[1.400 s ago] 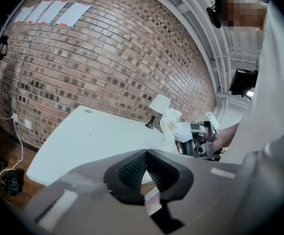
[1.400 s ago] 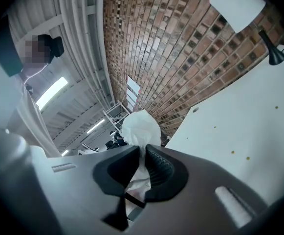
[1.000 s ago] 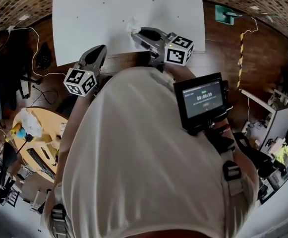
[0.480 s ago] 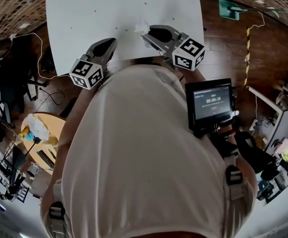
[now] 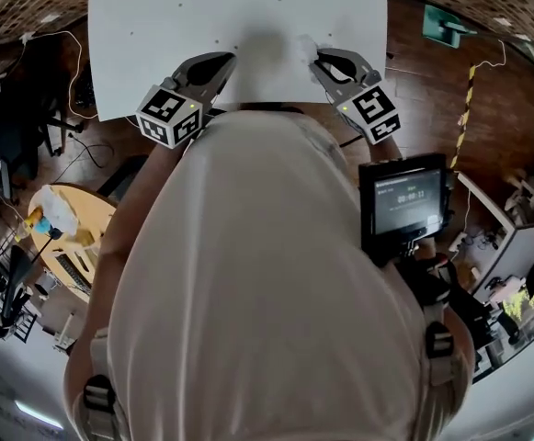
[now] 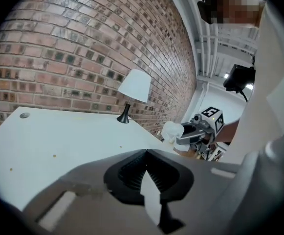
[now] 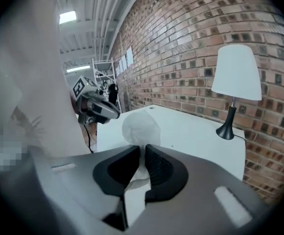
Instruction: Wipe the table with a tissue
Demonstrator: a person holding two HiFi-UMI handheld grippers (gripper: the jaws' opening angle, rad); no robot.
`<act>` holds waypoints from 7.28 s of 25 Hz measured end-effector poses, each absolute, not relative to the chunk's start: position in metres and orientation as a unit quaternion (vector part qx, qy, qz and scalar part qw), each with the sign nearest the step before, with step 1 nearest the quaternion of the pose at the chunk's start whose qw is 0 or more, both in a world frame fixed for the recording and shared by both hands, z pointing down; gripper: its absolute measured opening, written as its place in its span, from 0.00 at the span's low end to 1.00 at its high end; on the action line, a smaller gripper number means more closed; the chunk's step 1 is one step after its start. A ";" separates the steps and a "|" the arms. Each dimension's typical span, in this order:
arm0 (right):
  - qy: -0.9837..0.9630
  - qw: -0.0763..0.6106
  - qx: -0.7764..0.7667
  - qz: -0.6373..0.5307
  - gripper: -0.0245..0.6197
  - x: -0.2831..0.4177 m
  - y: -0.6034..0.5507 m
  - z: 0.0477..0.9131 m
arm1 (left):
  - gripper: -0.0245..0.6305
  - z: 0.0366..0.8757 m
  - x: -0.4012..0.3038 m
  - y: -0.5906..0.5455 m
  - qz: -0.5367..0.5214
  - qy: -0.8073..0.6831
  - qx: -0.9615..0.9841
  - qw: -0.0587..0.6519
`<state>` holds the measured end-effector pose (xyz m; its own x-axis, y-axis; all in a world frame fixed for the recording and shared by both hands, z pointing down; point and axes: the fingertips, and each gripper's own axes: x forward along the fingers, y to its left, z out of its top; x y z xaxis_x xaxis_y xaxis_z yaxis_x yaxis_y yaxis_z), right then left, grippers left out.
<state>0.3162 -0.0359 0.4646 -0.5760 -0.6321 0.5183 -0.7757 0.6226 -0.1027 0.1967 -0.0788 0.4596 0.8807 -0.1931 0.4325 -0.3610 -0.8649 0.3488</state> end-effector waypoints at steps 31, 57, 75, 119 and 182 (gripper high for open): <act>-0.699 0.256 0.509 0.432 0.09 0.427 -0.078 0.591 | 0.05 0.457 0.137 -0.078 0.195 -0.195 0.932 0.236; -0.761 0.328 0.390 0.400 0.08 0.357 -0.055 0.602 | 0.05 0.465 0.144 -0.072 0.205 -0.171 0.936 0.230; -0.693 0.267 0.523 0.419 0.08 0.413 -0.058 0.605 | 0.05 0.464 0.159 -0.082 0.203 -0.159 0.940 0.222; -0.731 0.145 0.477 0.466 0.08 0.363 -0.138 0.577 | 0.05 0.453 0.102 -0.092 0.180 -0.247 0.926 0.222; -0.774 0.262 0.400 0.415 0.08 0.328 -0.155 0.583 | 0.05 0.465 0.080 -0.104 0.189 -0.259 0.917 0.236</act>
<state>0.3277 -0.1547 0.5829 -0.5421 -0.4009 0.7385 -0.8371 0.3346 -0.4328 0.0804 -0.1038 0.4652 0.7944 -0.3852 0.4696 -0.5640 -0.7547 0.3351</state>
